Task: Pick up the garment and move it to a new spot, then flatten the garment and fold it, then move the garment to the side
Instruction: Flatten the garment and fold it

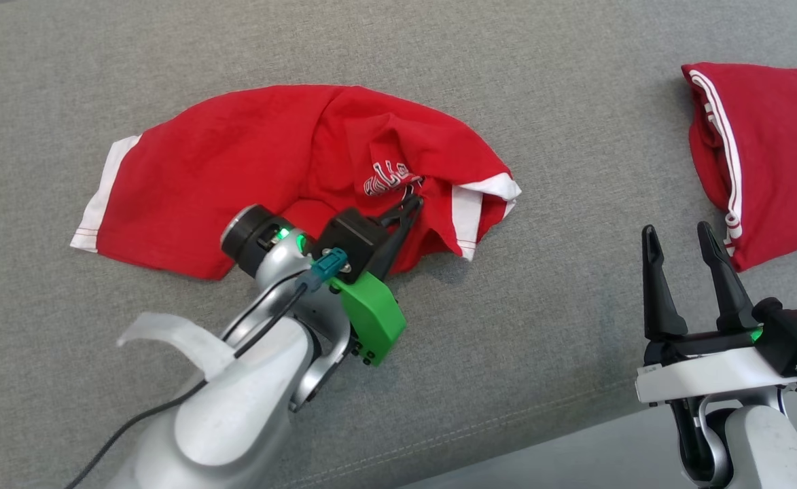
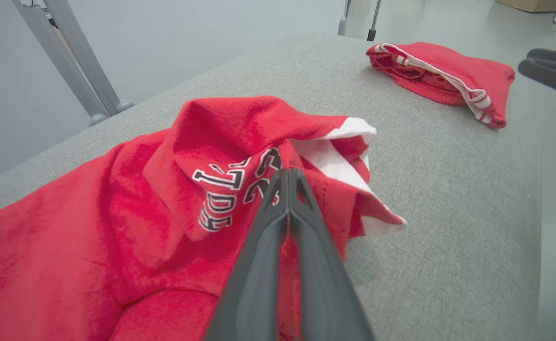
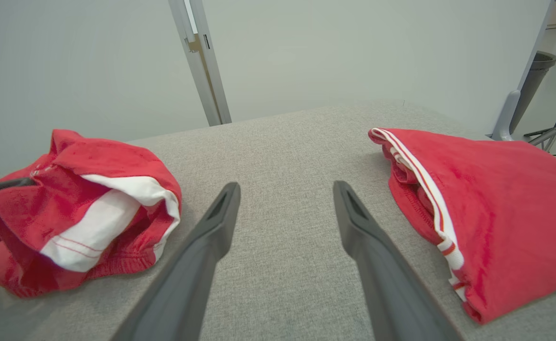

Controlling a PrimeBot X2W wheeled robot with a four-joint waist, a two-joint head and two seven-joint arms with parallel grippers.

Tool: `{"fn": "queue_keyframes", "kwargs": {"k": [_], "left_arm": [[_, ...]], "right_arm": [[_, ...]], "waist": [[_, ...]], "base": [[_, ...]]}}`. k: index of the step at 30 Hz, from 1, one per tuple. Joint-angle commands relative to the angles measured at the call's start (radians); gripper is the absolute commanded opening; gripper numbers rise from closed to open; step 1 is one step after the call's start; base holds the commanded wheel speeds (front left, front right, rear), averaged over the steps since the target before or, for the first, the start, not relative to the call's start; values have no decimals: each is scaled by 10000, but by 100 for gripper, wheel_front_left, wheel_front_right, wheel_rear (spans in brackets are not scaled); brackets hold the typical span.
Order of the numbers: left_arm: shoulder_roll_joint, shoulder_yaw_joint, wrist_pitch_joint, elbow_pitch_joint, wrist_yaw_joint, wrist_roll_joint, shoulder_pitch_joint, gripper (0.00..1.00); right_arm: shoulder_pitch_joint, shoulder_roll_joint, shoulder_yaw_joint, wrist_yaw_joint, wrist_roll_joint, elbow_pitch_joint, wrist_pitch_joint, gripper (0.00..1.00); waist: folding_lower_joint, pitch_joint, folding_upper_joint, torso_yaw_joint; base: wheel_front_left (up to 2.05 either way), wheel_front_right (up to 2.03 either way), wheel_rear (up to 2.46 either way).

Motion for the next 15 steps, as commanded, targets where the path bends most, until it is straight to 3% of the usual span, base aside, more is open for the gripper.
{"fn": "queue_keyframes", "kwargs": {"k": [1,5,8,15], "left_arm": [[276,87,99,-372,96,102,9,0],[1182,480,573,-2192,485,286,152,0],[2171,1028,1255,-3892,891,326,481,0],[3736,1982,2373,-6095,1605,113,1564,0]], "right_arm": [[60,-13,-70,-12,-55,-56,-32,100],[150,-13,-220,-12,-83,-121,-31,100],[242,-14,-324,-12,-136,-160,-31,100],[277,-16,-460,-12,-240,-194,-32,100]], "waist": [[-1,-77,-1,135],[-1,-206,-1,387],[-1,-317,-1,660],[-1,-411,-1,1113]], "base": [[0,0,0],[0,0,0],[0,0,0],[0,0,0]]}}
